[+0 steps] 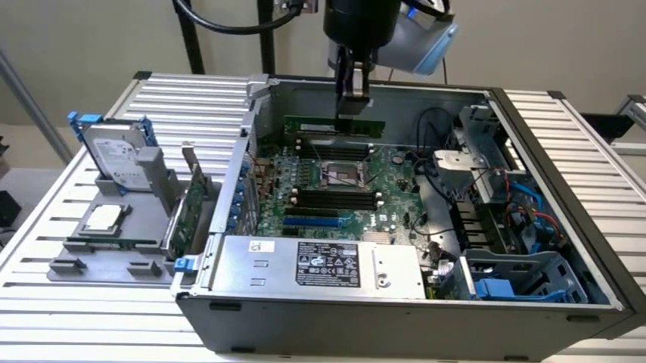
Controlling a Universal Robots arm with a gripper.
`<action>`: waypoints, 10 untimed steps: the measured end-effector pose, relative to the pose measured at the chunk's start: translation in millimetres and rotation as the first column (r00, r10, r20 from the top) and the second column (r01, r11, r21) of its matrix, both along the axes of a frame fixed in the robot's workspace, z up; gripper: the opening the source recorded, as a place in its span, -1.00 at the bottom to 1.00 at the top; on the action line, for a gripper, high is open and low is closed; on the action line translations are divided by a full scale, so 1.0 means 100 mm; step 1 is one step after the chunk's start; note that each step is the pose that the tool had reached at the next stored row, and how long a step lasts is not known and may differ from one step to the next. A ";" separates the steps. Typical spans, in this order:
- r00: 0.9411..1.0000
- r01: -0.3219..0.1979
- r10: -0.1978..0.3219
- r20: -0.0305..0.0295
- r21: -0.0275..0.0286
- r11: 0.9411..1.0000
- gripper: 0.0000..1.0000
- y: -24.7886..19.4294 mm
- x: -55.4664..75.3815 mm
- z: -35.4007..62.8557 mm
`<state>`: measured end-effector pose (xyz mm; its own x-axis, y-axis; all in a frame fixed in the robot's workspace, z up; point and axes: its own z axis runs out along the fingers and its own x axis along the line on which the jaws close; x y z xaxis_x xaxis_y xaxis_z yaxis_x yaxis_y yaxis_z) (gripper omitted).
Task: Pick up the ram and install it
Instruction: 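Pick up the ram and move it above insertion slot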
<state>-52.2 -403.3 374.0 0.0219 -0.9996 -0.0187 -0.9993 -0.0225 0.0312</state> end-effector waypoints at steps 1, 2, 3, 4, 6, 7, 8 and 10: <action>1.000 0.000 0.000 0.000 0.000 1.000 -1.00 0.016 0.03 -0.018; 1.000 0.000 0.000 0.000 0.000 1.000 -1.00 0.027 0.06 -0.036; 1.000 0.000 0.000 0.000 0.000 1.000 -1.00 0.035 0.08 -0.053; 1.000 0.001 -0.001 0.000 0.000 1.000 -1.00 0.041 0.11 -0.073; 1.000 0.002 -0.002 0.000 0.000 1.000 -1.00 0.051 0.16 -0.109; 1.000 0.003 -0.003 0.000 0.000 1.000 -1.00 0.055 0.18 -0.127; 1.000 0.005 -0.005 0.000 0.000 1.000 -1.00 0.059 0.19 -0.145; 1.000 0.007 -0.007 0.000 0.000 1.000 -1.00 0.065 0.19 -0.172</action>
<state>-33.4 -396.8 356.7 0.0152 -0.9997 -0.0189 -0.9994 -0.0158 0.0315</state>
